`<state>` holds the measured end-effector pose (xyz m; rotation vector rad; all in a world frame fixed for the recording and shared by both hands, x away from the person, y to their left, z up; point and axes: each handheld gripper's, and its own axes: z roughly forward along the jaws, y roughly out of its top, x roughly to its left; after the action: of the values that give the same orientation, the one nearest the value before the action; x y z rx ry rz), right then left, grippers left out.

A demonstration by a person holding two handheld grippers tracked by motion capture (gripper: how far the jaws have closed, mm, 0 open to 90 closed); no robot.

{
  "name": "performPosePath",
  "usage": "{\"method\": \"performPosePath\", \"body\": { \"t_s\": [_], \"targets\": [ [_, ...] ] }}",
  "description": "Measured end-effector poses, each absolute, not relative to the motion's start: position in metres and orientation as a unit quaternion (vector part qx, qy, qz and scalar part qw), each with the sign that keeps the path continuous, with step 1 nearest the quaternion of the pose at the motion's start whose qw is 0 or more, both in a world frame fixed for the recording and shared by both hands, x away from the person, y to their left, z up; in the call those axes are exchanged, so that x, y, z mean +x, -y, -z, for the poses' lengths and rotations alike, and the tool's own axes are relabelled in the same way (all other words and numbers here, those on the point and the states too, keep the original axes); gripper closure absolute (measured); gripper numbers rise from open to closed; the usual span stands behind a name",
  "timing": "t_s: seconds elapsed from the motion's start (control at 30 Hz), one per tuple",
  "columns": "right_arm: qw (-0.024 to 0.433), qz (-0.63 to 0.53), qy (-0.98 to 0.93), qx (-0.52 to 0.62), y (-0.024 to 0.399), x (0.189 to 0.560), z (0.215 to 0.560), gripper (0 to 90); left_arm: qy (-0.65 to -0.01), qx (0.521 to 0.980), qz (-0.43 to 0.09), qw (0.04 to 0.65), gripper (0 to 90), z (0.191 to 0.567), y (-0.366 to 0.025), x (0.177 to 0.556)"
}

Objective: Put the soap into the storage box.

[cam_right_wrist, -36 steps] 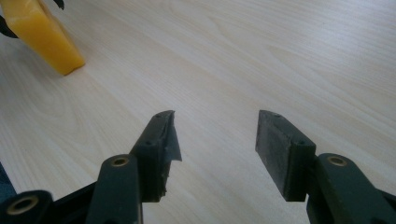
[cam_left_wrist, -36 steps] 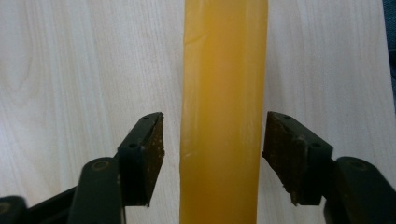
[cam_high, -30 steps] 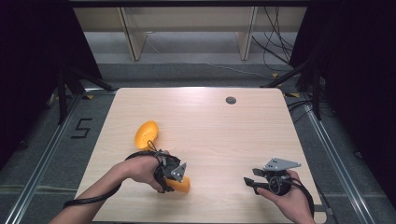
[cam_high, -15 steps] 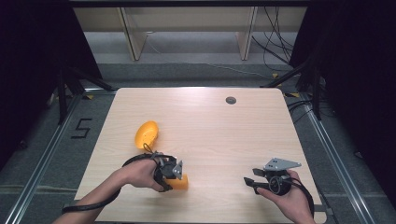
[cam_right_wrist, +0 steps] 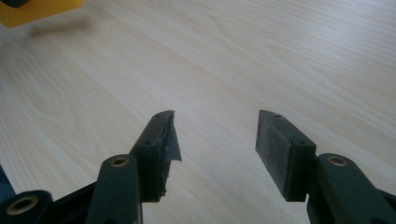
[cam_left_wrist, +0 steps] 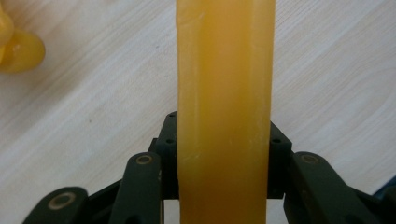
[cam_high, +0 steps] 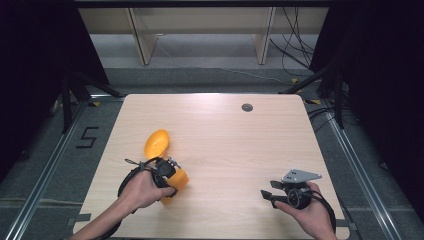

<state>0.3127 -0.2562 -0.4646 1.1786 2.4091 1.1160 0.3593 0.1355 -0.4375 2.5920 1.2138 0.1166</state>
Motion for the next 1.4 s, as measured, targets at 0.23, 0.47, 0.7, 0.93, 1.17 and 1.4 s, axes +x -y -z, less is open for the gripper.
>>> {"method": "performPosePath", "body": {
  "t_s": [0.23, 0.47, 0.7, 0.93, 1.17, 1.4],
  "targets": [
    [0.12, -0.385, -0.822, 0.402, 0.257, 0.312, 0.464, 47.6, -0.472, 0.871, -0.035, 0.133, 60.4, 0.432, -0.14, 0.36],
    [0.119, -0.385, -0.821, 0.403, 0.257, 0.312, 0.464, 47.6, -0.499, 0.855, -0.027, 0.141, 60.4, 0.43, -0.145, 0.361],
    [0.12, -0.385, -0.822, 0.403, 0.257, 0.312, 0.464, 47.6, -0.499, 0.855, -0.02, 0.139, 60.4, 0.427, -0.154, 0.367],
    [0.12, -0.385, -0.822, 0.403, 0.257, 0.312, 0.464, 47.6, -0.537, 0.831, -0.026, 0.143, 60.4, 0.42, -0.159, 0.368],
    [0.12, -0.386, -0.821, 0.403, 0.257, 0.312, 0.464, 47.6, -0.552, 0.821, -0.026, 0.142, 60.4, 0.415, -0.166, 0.373],
    [0.114, -0.388, -0.818, 0.41, 0.256, 0.311, 0.463, 47.5, -0.561, 0.814, -0.025, 0.144, 60.4, 0.414, -0.172, 0.377]
  ]
}}
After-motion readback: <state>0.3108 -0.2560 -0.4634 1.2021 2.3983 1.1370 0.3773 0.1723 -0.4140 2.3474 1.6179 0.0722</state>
